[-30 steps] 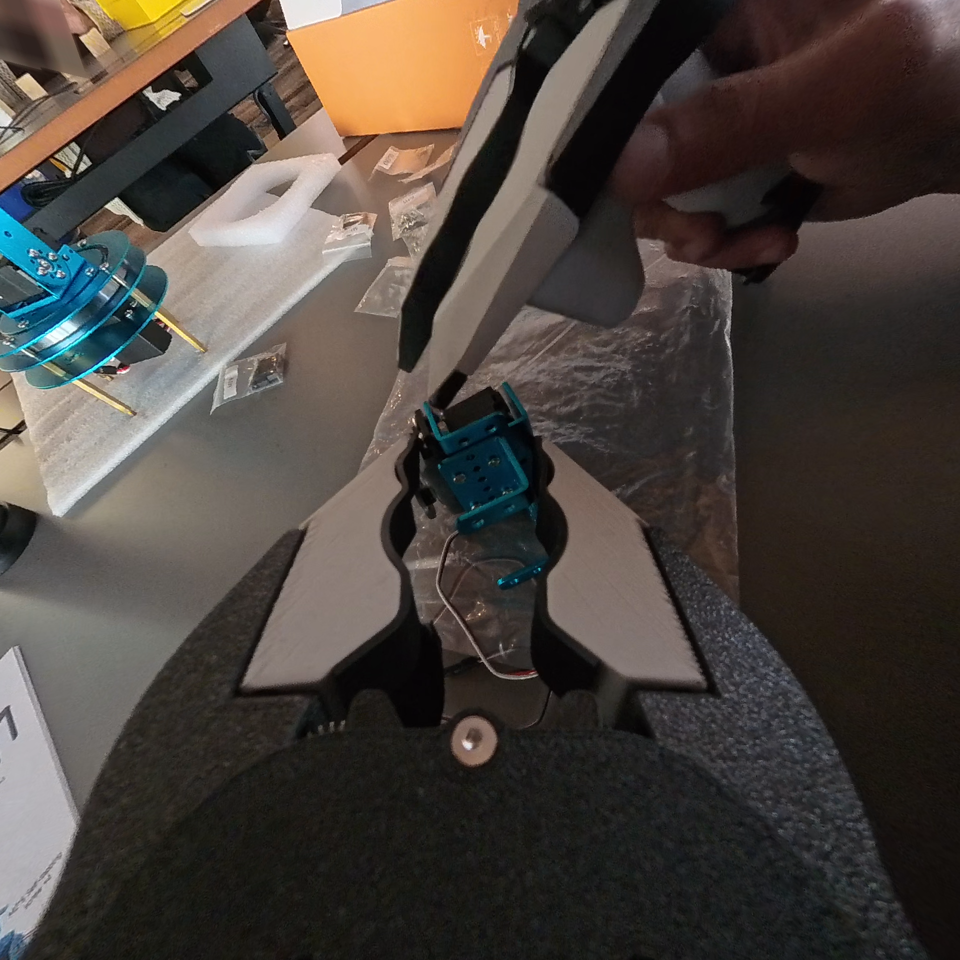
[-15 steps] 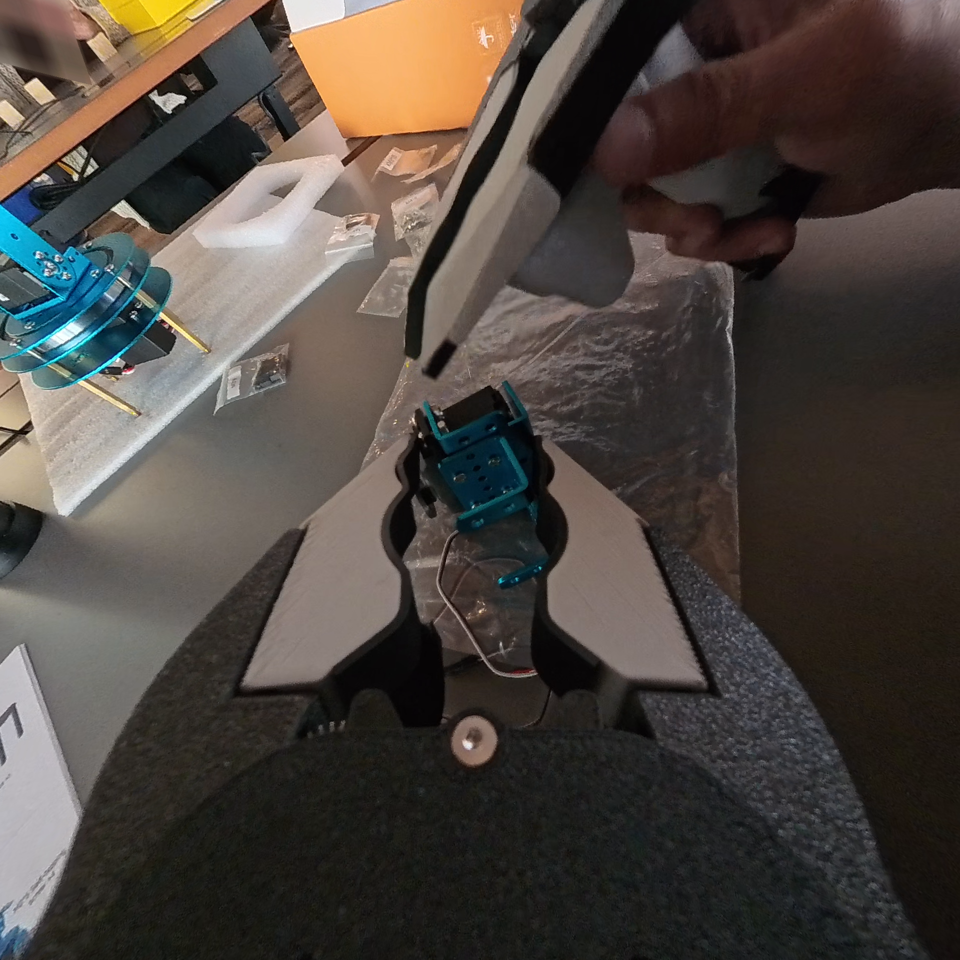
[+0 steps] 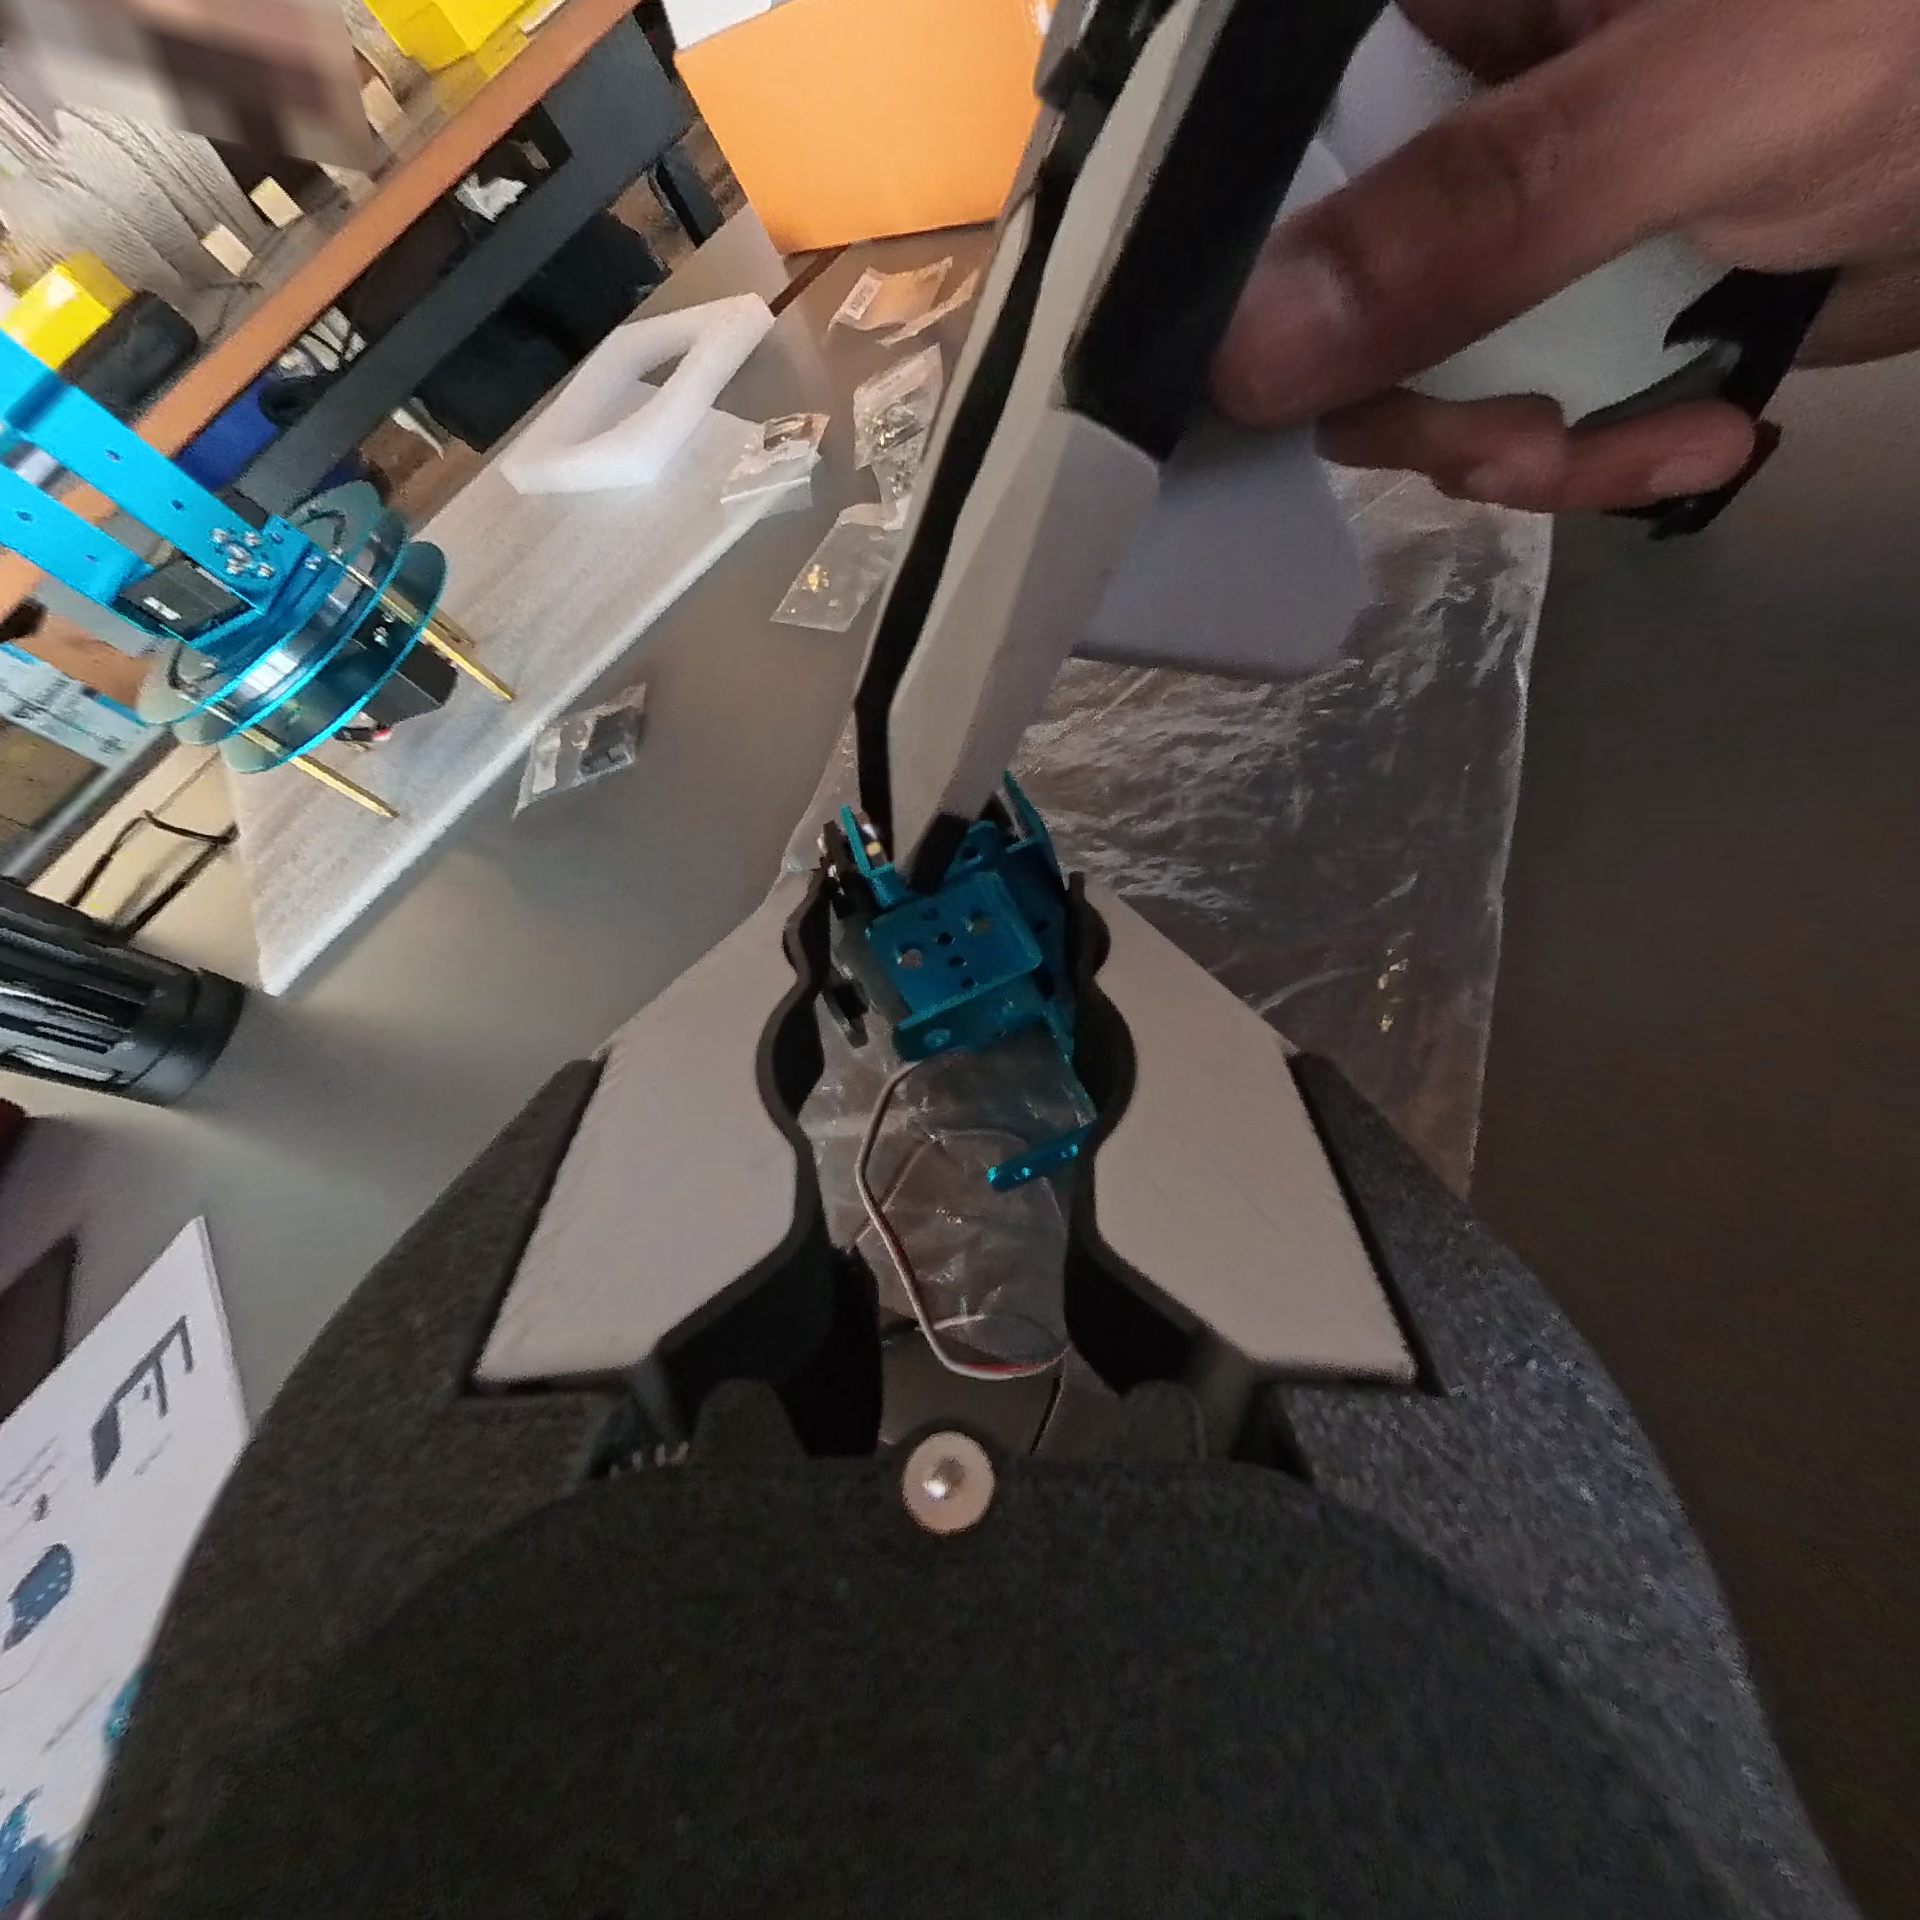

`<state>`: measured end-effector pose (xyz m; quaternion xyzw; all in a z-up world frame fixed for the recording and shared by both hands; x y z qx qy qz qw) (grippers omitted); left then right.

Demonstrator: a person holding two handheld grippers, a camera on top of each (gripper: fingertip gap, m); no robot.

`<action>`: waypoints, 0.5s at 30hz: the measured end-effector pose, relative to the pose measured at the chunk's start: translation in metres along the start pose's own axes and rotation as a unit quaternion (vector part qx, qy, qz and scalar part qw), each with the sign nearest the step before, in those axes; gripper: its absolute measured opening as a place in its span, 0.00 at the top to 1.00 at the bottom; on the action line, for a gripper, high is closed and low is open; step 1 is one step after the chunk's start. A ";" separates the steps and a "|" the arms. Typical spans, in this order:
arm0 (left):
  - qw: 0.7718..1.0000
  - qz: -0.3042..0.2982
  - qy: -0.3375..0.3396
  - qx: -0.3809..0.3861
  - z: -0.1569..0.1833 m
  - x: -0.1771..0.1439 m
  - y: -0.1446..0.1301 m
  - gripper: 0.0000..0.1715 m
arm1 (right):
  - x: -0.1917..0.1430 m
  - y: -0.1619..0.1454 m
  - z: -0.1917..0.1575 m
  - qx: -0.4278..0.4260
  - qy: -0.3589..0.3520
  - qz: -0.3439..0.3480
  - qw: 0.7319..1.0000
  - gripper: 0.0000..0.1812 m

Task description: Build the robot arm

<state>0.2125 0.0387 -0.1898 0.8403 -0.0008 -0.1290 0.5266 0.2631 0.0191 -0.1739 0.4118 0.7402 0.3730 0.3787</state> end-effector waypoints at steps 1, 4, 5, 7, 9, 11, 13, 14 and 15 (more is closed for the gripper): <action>1.000 0.001 0.000 0.007 0.001 0.000 0.000 0.74 | 0.000 0.000 0.001 0.003 0.002 0.001 1.000 0.84; 1.000 0.003 0.002 0.005 0.001 -0.001 0.000 0.74 | 0.000 0.000 0.004 0.050 0.025 0.010 0.998 0.84; 1.000 0.004 0.002 0.006 0.001 -0.001 0.000 0.74 | 0.001 -0.002 0.005 0.068 0.033 0.011 0.997 0.85; 1.000 0.007 0.002 0.007 0.002 -0.002 0.000 0.74 | 0.003 -0.005 0.007 0.097 0.048 0.014 0.994 0.85; 1.000 0.007 0.001 0.005 0.001 -0.001 0.000 0.74 | 0.003 -0.005 0.009 0.118 0.058 0.020 0.991 0.85; 1.000 0.008 0.000 0.002 0.001 -0.001 -0.001 0.74 | 0.003 -0.004 0.009 0.123 0.060 0.022 0.990 0.85; 1.000 0.009 -0.001 0.001 0.001 -0.002 -0.001 0.74 | 0.003 -0.005 0.010 0.130 0.064 0.024 0.989 0.85; 1.000 0.009 -0.002 0.000 0.001 -0.002 -0.001 0.74 | 0.003 -0.005 0.010 0.136 0.068 0.025 0.988 0.85; 1.000 0.010 -0.003 0.000 0.001 -0.002 -0.001 0.74 | 0.003 -0.005 0.010 0.144 0.074 0.026 0.986 0.86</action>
Point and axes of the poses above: each gripper's, where its closed fingertips meet, x out along the fingers, y out of its top, z = x × y across the jaws, the point moved 4 cm from there along -x, back along the fingers, and after that the axes turned 15 degrees about z, right-handed, at the moved point
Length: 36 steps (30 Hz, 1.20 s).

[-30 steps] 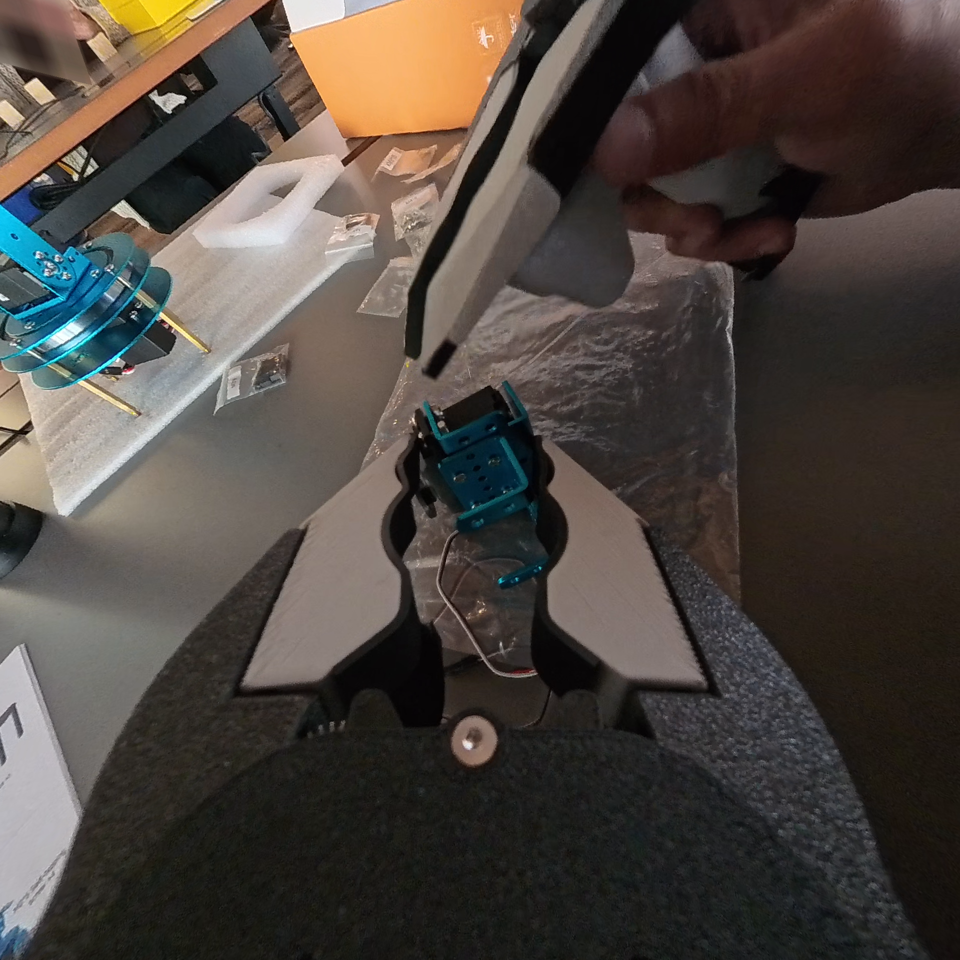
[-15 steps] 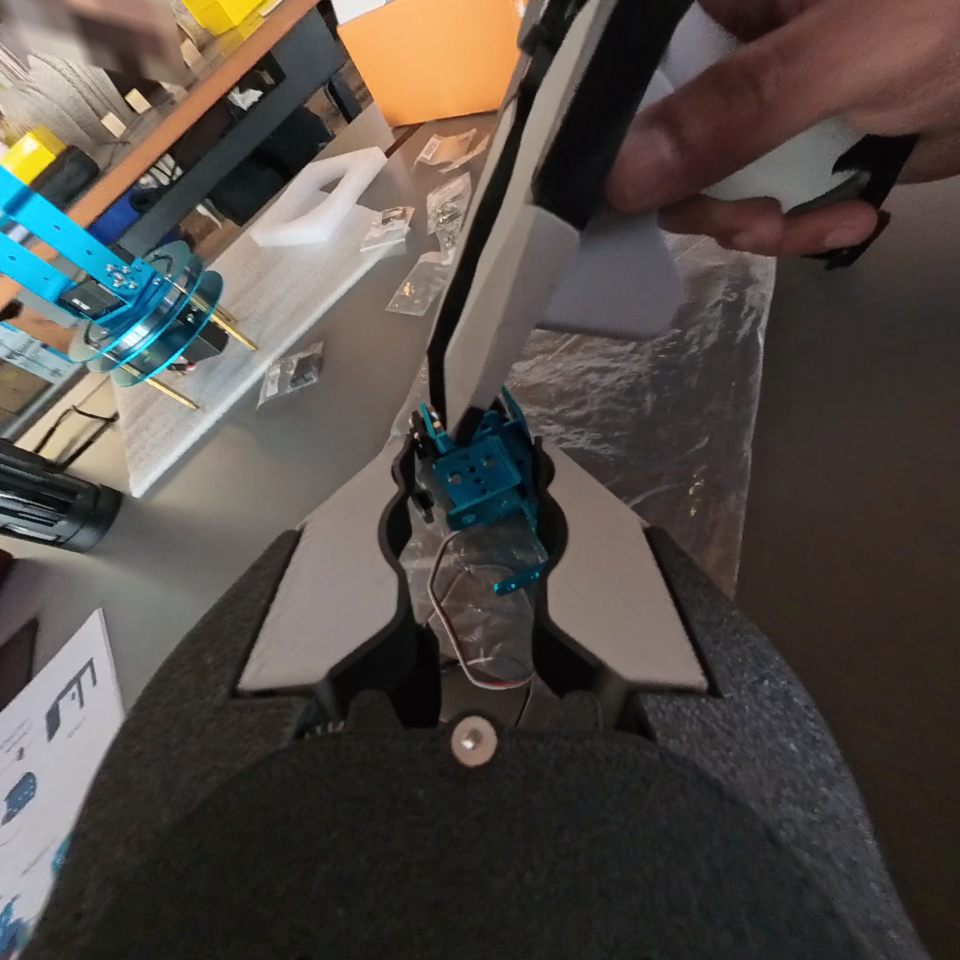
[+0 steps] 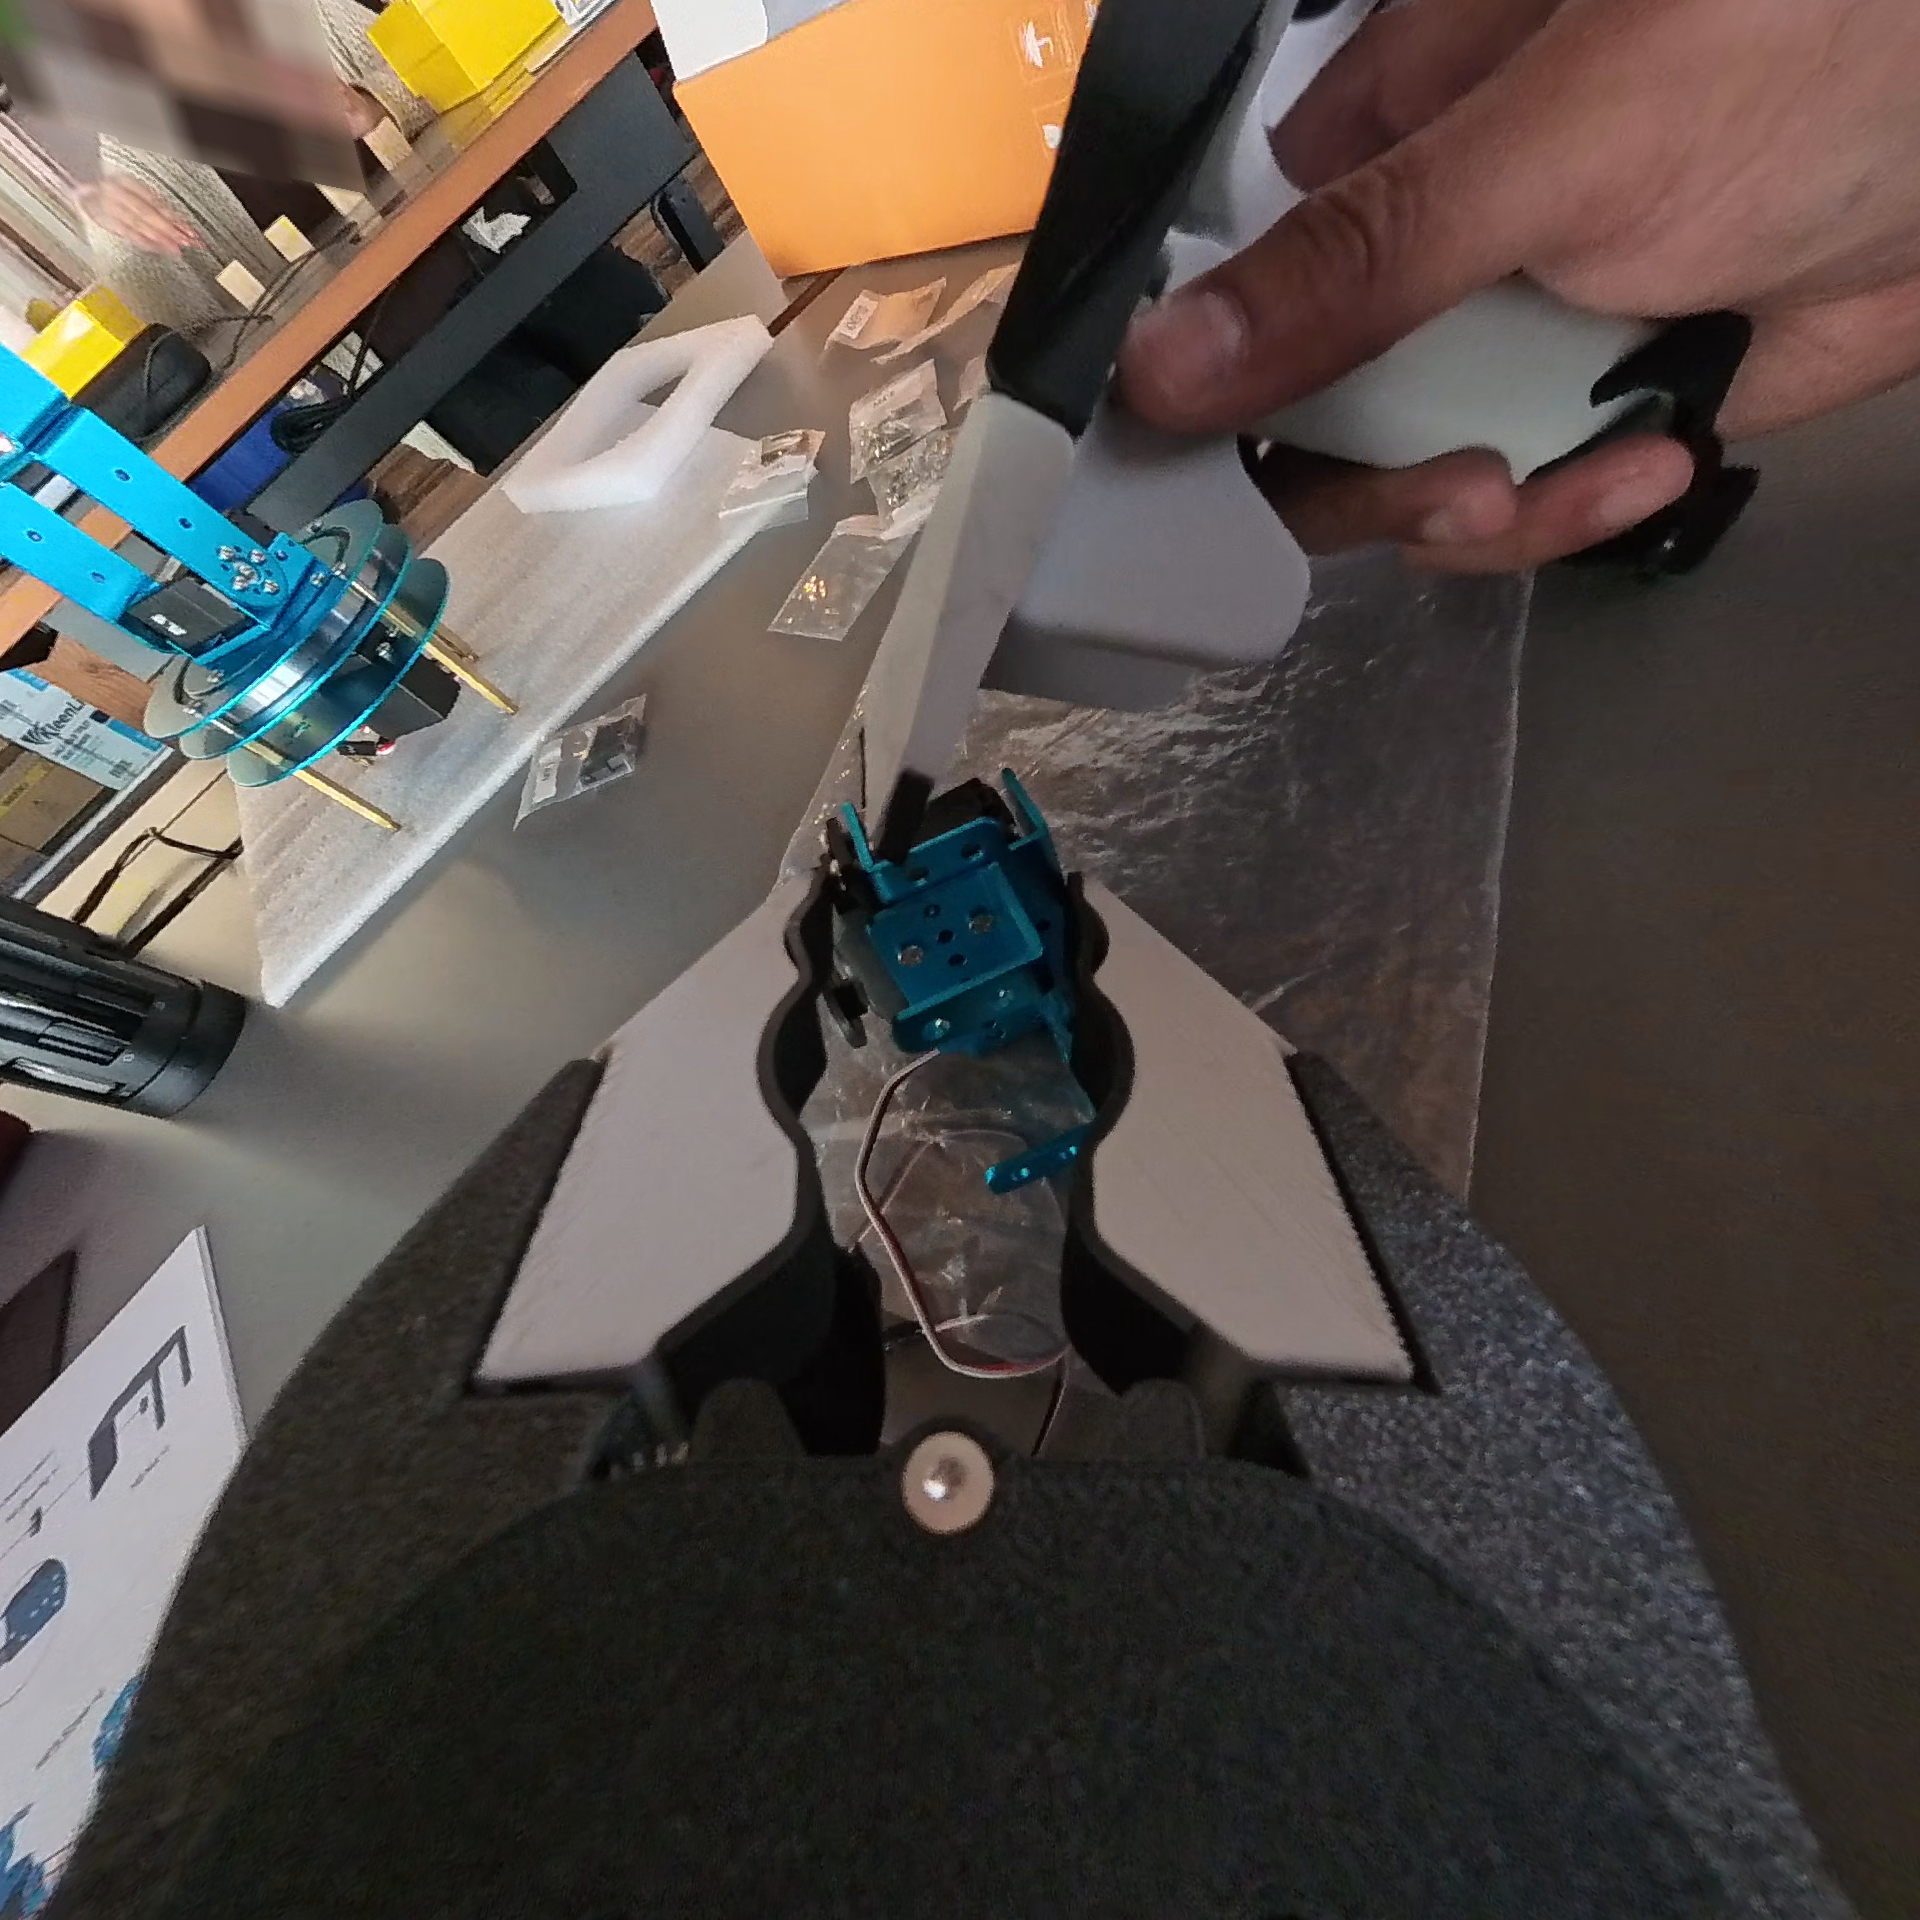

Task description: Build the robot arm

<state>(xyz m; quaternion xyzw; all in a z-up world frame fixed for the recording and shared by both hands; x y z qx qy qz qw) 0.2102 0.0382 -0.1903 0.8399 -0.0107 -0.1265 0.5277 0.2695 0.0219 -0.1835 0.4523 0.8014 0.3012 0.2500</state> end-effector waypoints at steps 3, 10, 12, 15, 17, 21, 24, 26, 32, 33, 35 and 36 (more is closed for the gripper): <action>1.000 0.001 -0.002 -0.001 0.000 0.000 0.000 0.74 | -0.001 0.000 0.001 0.019 0.015 0.003 1.000 0.87; 1.000 -0.001 -0.003 -0.004 0.000 0.000 0.000 0.74 | 0.001 0.000 0.002 -0.016 -0.011 -0.007 1.000 0.89; 1.000 0.000 -0.004 0.001 0.000 0.000 0.000 0.74 | 0.000 0.000 0.001 -0.027 -0.021 -0.008 0.999 0.89; 1.000 0.000 -0.004 0.004 0.000 0.001 -0.001 0.74 | 0.000 0.000 0.002 -0.001 -0.017 -0.003 1.000 0.90; 1.000 0.000 -0.002 0.010 0.001 0.001 -0.001 0.74 | -0.001 0.000 0.004 0.029 -0.004 0.004 1.000 0.91; 1.000 -0.001 0.001 0.015 0.001 0.001 -0.001 0.74 | -0.002 0.000 0.006 0.058 0.012 0.010 0.998 0.91; 1.000 0.000 -0.003 0.007 0.001 0.001 -0.001 0.74 | -0.002 0.001 0.007 0.061 0.009 0.014 0.998 0.94; 1.000 0.000 -0.005 0.002 0.000 0.001 -0.001 0.74 | -0.003 0.001 0.008 0.052 0.005 0.014 0.999 0.95; 1.000 -0.001 -0.009 -0.014 -0.001 0.002 -0.001 0.74 | -0.002 0.001 0.005 0.045 0.011 0.010 0.999 0.90; 1.000 -0.001 -0.009 -0.012 -0.001 0.002 -0.001 0.74 | -0.003 0.002 0.004 0.061 0.021 0.012 0.998 0.88; 1.000 0.000 -0.009 -0.008 0.000 0.002 -0.001 0.74 | -0.003 0.001 0.005 0.071 0.028 0.011 0.997 0.88; 1.000 -0.001 -0.008 -0.006 0.000 0.002 -0.001 0.74 | -0.003 0.001 0.006 0.060 0.022 0.011 0.998 0.90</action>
Point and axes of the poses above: each gripper's, where its closed fingertips meet, x out along the fingers, y out of its top, z = x × y across the jaws, the point moved 4 cm from there along -x, back along the fingers, and after that the axes turned 15 degrees about z, right-handed, at the moved point
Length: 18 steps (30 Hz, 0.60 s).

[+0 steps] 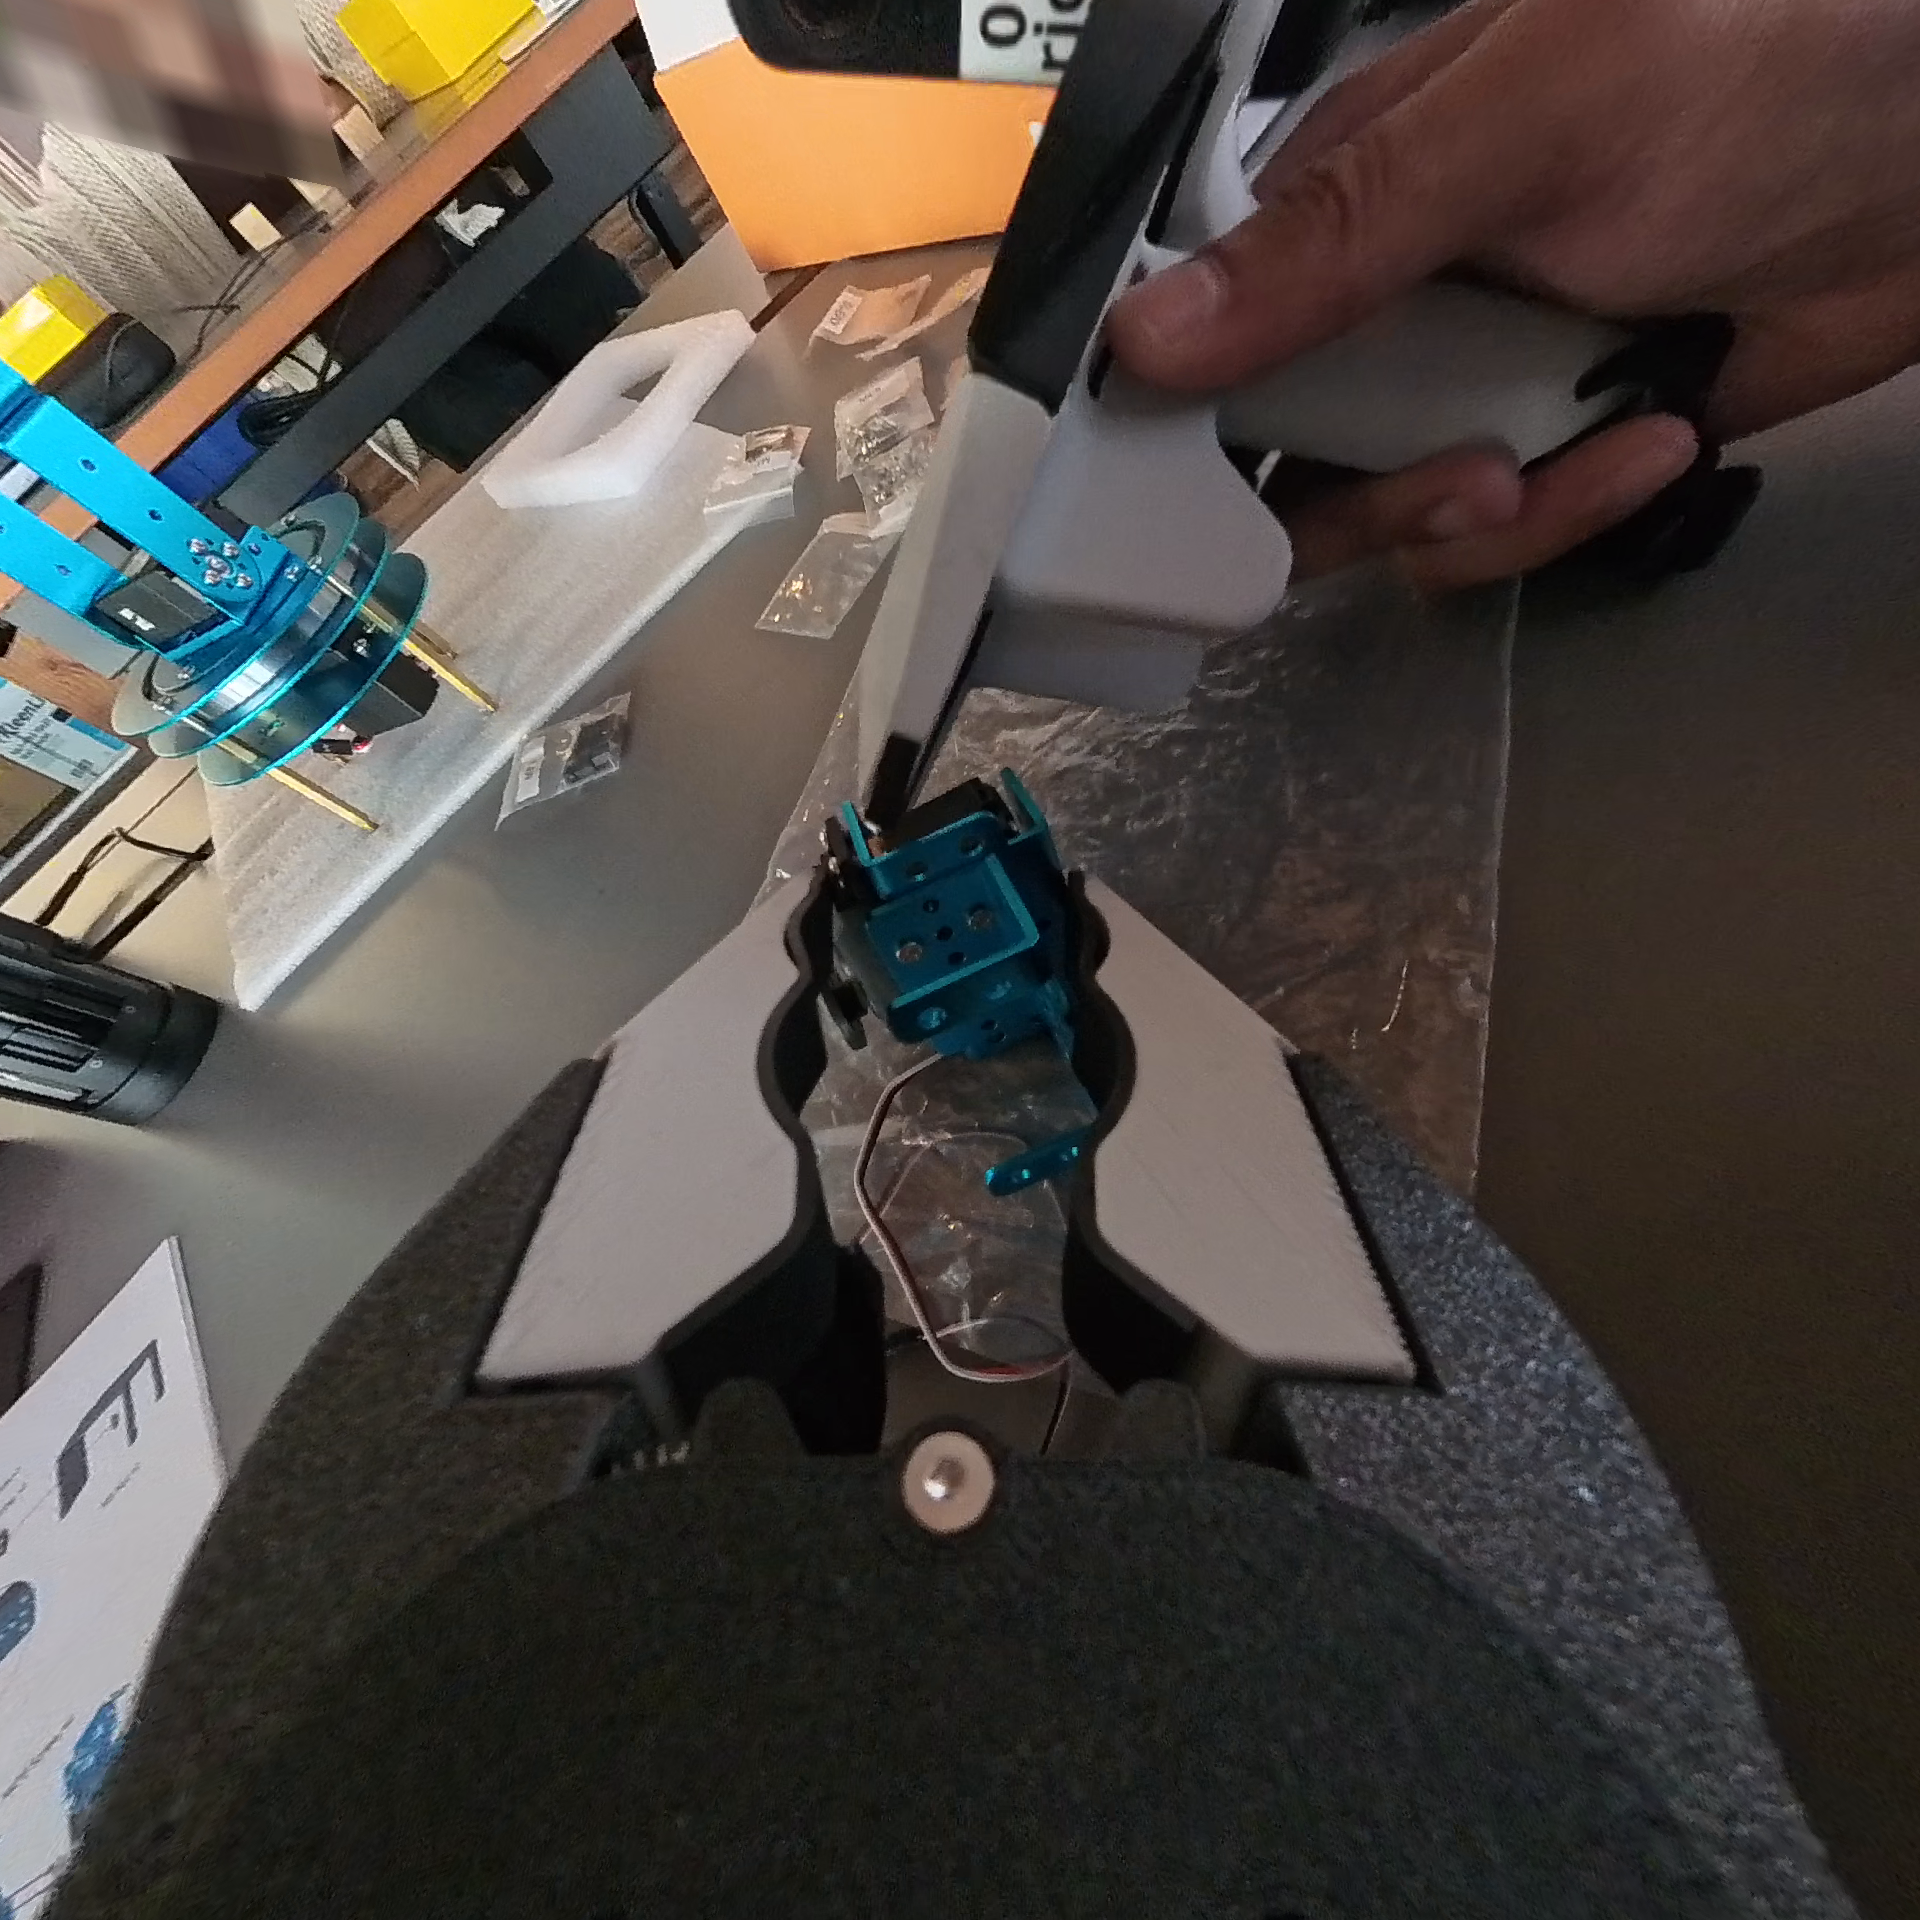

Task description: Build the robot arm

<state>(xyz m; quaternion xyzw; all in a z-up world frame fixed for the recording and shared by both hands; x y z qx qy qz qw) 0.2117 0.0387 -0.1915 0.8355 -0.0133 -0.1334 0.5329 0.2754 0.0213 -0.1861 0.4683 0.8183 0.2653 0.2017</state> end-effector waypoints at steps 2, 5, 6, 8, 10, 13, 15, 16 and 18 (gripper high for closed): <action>1.000 0.000 0.000 -0.004 -0.001 0.000 0.000 0.74 | 0.002 -0.001 -0.001 -0.048 -0.021 -0.005 0.999 0.90; 1.000 -0.001 0.001 -0.003 -0.001 0.000 0.000 0.74 | 0.003 -0.001 -0.003 -0.091 -0.043 -0.011 0.995 0.90; 1.000 -0.001 0.003 0.002 0.000 0.000 0.000 0.74 | 0.004 -0.001 -0.004 -0.098 -0.047 -0.011 0.994 0.90; 1.000 -0.001 0.007 0.009 0.000 0.000 0.000 0.74 | 0.004 -0.001 -0.004 -0.090 -0.051 -0.009 0.995 0.90; 1.000 -0.002 0.009 0.015 0.000 0.001 0.000 0.74 | 0.003 -0.001 -0.002 -0.040 -0.040 -0.003 0.998 0.90; 1.000 -0.001 0.009 0.020 0.001 0.001 0.000 0.74 | 0.001 0.000 0.000 0.000 -0.027 0.008 1.000 0.92; 1.000 -0.001 0.008 0.017 0.001 0.001 0.000 0.74 | 0.001 0.000 0.001 0.009 -0.025 0.009 1.000 0.93; 1.000 -0.001 0.006 0.013 0.001 0.001 0.000 0.74 | 0.001 0.000 0.001 0.007 -0.024 0.009 1.000 0.92; 1.000 -0.001 0.003 0.004 0.000 0.001 -0.001 0.74 | 0.001 0.000 -0.001 0.000 -0.018 0.004 1.000 0.90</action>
Point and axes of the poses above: each gripper's, where its closed fingertips meet, x out along the fingers, y out of its top, z = x × y across the jaws, the point moved 4 cm from there along -x, back along the fingers, and after that the axes turned 15 degrees about z, right-handed, at the moved point
